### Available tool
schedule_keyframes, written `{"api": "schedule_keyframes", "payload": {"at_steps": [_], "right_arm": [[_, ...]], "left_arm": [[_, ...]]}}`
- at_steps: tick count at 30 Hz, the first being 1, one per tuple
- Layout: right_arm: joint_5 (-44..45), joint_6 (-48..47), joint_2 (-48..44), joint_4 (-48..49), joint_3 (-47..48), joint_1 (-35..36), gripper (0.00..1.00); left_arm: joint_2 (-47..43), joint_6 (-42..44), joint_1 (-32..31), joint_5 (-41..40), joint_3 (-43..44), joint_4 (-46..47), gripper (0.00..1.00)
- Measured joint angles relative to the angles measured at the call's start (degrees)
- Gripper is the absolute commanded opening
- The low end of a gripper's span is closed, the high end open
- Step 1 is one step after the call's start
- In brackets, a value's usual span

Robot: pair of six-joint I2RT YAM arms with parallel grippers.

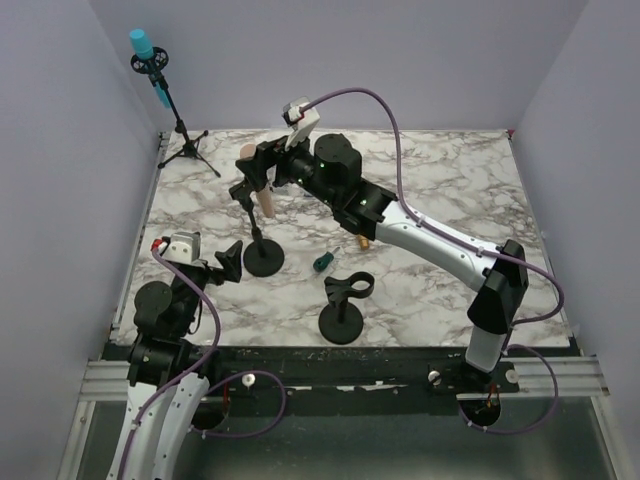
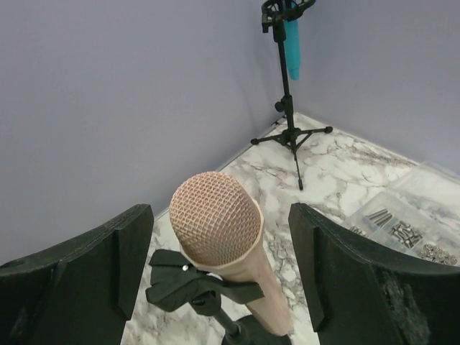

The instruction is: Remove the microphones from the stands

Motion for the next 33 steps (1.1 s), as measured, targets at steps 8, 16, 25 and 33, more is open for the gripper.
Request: {"api": "schedule_keyframes", "payload": {"at_steps": [8, 16, 25, 33], "right_arm": [[3.0, -0.9, 5.4, -1.4, 5.1, 0.4, 0.73], [4.2, -1.3, 7.3, -2.9, 6.2, 0.6, 0.19], [4.3, -1.2, 7.2, -2.9, 6.3, 0.6, 0.01], [4.3, -0.9, 7.1, -3.2, 6.3, 0.6, 0.01]], "left_arm": [[6.1, -1.2, 0.0, 0.0, 2.3, 2.1, 0.98], [17.3, -1.3, 0.0, 0.3, 8.7, 8.1, 0.97], [29.9, 0.6, 0.0, 2.2, 13.9, 13.8, 0.91], [37.1, 1.2, 0.0, 4.4, 16.0, 17.4, 0.64]]}}
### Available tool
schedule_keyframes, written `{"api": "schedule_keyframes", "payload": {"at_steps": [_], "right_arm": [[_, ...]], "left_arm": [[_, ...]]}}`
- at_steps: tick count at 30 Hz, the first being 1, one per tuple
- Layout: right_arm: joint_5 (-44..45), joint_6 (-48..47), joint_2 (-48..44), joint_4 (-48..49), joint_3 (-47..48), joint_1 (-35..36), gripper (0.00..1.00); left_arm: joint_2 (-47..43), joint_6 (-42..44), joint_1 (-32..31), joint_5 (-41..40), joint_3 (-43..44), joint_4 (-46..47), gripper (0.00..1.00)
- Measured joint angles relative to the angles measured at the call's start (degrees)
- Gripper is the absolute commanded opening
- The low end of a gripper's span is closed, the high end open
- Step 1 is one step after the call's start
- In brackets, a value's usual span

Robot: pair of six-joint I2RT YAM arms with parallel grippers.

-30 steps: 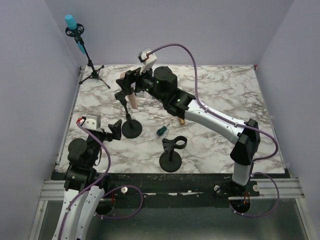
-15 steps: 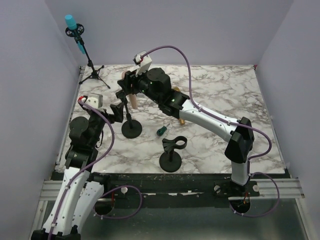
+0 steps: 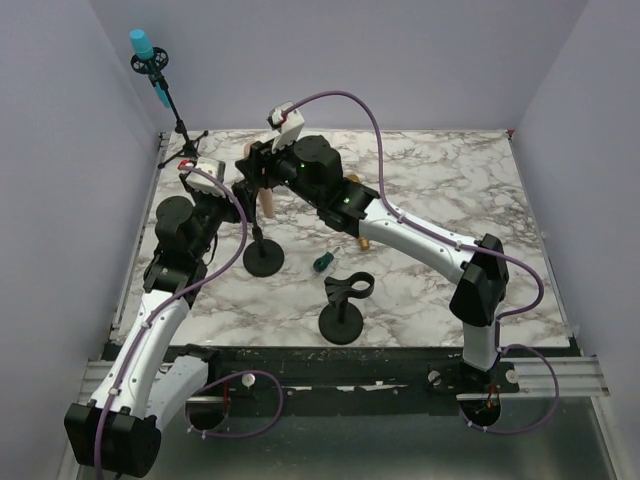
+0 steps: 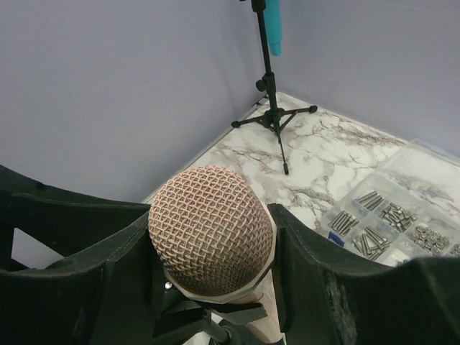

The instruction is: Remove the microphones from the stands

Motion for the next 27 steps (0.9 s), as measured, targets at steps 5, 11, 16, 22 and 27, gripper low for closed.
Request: {"api": "schedule_keyframes", "payload": {"at_steps": [5, 11, 16, 22, 27], "right_arm": [[0.2, 0.2, 0.0, -0.4, 0.0, 0.0, 0.01], [2.0, 0.2, -0.1, -1.7, 0.3, -0.3, 0.01], [7.0, -1.2, -0.1, -4.2, 3.3, 0.0, 0.01], [13.4, -3.5, -0.2, -7.4, 11.3, -1.9, 0.01], [16.0, -3.5, -3.9, -8.6, 8.7, -7.1, 0.01]], "left_arm": [[1.7, 0.9, -0.3, 4.0, 0.7, 0.5, 0.00], [3.3, 2.6, 0.3, 6.8, 1.7, 0.1, 0.00], [-0.1, 3.2, 0.6, 6.9, -1.5, 1.7, 0.00], [-0.5, 3.7, 0.6, 6.9, -1.7, 1.6, 0.25], [-0.5, 3.4, 0.6, 6.8, -1.7, 1.6, 0.55]]}}
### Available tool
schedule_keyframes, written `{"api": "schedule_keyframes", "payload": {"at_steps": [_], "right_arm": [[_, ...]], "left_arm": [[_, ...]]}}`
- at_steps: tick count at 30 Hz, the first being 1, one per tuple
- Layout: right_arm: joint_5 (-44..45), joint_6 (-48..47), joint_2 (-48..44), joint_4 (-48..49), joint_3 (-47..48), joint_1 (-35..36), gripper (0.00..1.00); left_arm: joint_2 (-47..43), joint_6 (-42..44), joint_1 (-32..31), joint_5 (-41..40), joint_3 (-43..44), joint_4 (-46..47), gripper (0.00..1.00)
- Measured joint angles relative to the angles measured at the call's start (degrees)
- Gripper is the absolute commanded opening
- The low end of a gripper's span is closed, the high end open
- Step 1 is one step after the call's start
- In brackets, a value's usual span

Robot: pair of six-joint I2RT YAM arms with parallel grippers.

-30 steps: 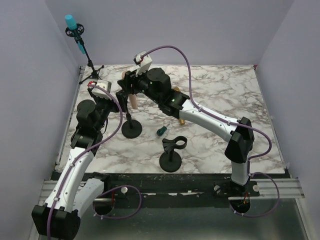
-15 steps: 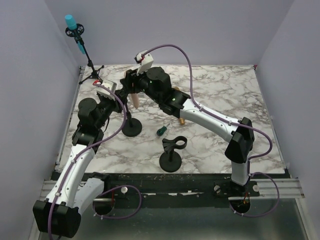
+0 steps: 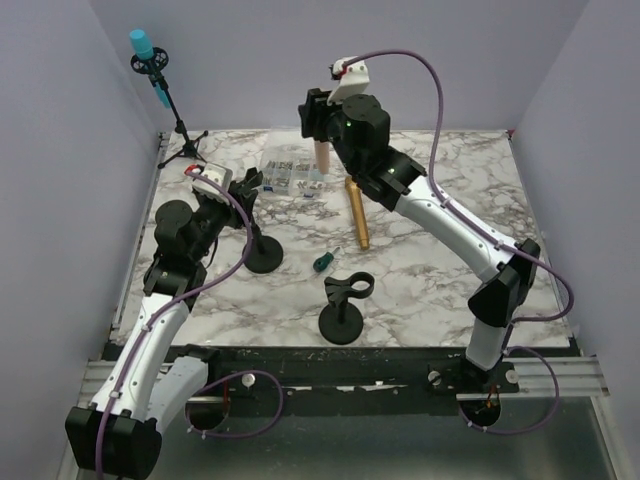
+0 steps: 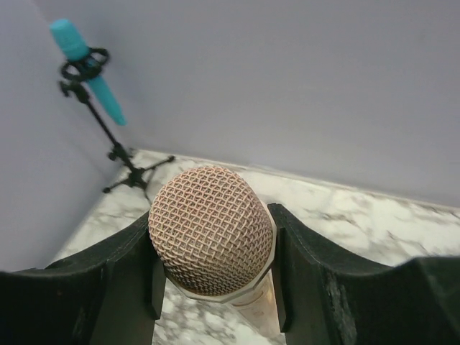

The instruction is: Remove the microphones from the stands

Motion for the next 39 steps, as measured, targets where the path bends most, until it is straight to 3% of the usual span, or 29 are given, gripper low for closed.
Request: {"api": "schedule_keyframes", "payload": {"at_steps": [6, 8, 13, 19, 28, 39], "right_arm": [[0.8, 1.4, -10.1, -4.4, -16.7, -7.1, 0.01], [0.8, 1.7, -12.6, -6.9, -21.2, -9.4, 0.01], [0.2, 2.5, -16.6, -12.2, -28.5, -15.6, 0.01], [-8.0, 4.8, -15.5, -17.6, -30.2, -24.7, 0.01], [-24.6, 7.3, 0.3, -22.9, -24.2, -31.8, 0.03], [-32.9, 11.5, 13.9, -23.8, -14.9, -32.3, 0.13]], "left_arm": [[-1.2, -0.7, 0.0, -0.9, -1.1, 0.2, 0.91], [-1.4, -1.0, 0.0, -1.2, -1.4, 0.2, 0.98], [-1.4, -1.9, 0.0, -1.5, -1.5, 0.3, 0.98], [-2.5, -2.1, 0.0, -1.8, -1.5, 0.3, 0.99], [-4.4, -1.6, -0.9, -3.3, -2.5, 0.6, 0.99], [-4.2, -1.4, -1.0, -3.6, -2.6, 0.5, 0.98]]}}
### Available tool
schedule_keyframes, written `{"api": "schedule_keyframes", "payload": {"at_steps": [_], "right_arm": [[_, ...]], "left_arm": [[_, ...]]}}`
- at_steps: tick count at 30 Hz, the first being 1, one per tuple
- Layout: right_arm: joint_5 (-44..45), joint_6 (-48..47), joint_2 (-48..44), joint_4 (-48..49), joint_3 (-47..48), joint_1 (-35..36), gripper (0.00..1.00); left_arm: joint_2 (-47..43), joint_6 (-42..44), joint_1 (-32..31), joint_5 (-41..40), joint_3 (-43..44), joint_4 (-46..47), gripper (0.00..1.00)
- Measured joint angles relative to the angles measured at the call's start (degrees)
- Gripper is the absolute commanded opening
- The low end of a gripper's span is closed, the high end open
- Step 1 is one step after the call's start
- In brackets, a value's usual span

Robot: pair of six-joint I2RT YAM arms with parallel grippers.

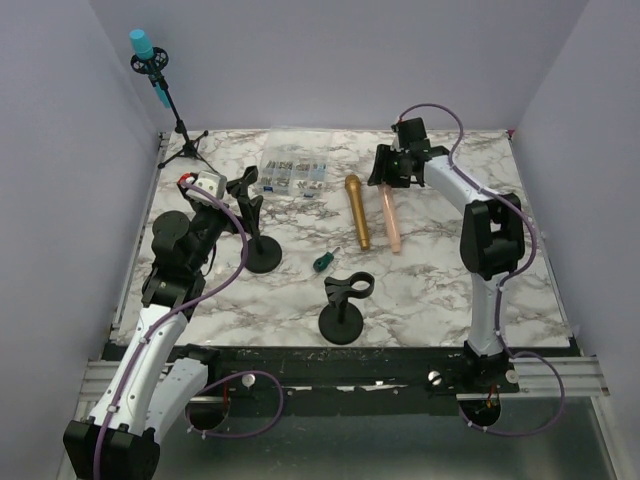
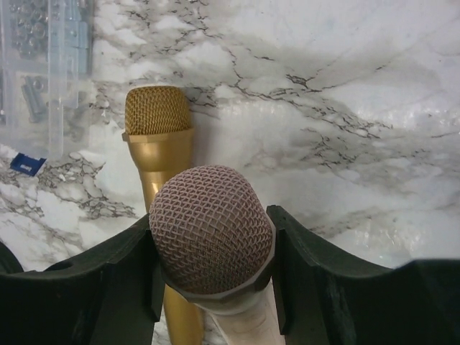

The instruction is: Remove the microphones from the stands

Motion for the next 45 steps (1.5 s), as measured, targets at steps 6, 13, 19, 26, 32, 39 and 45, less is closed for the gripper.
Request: {"api": "schedule_keyframes", "payload": {"at_steps": [6, 13, 19, 26, 32, 39, 45], "right_arm": [[-0.3, 2.0, 6.7, 0.0, 4.4, 0.0, 0.17], [0.7, 4.0, 9.5, 0.0, 5.0, 0.0, 0.30], [2.1, 5.3, 10.5, 0.7, 5.0, 0.0, 0.39], [2.8, 6.9, 11.0, 2.0, 5.2, 0.0, 0.48], [2.8, 7.7, 11.1, 2.5, 5.2, 0.0, 0.58], [2.8, 8.7, 11.2, 3.0, 5.3, 0.0, 0.67], [2.8, 9.0, 11.2, 3.4, 5.3, 0.0, 0.71]], "left_arm": [[0.0, 0.0, 0.0, -0.1, 0.0, 0.0, 0.98], [0.0, 0.0, 0.0, -0.1, 0.0, 0.0, 0.98], [0.0, -0.1, 0.0, -0.1, 0.0, 0.0, 0.98], [0.0, -0.1, 0.0, -0.1, 0.0, 0.0, 0.98], [0.0, -0.1, 0.0, -0.1, 0.0, 0.0, 0.99], [0.0, -0.3, 0.0, -0.1, 0.0, 0.0, 0.98], [0.0, -0.2, 0.0, -0.1, 0.0, 0.0, 0.98]]}}
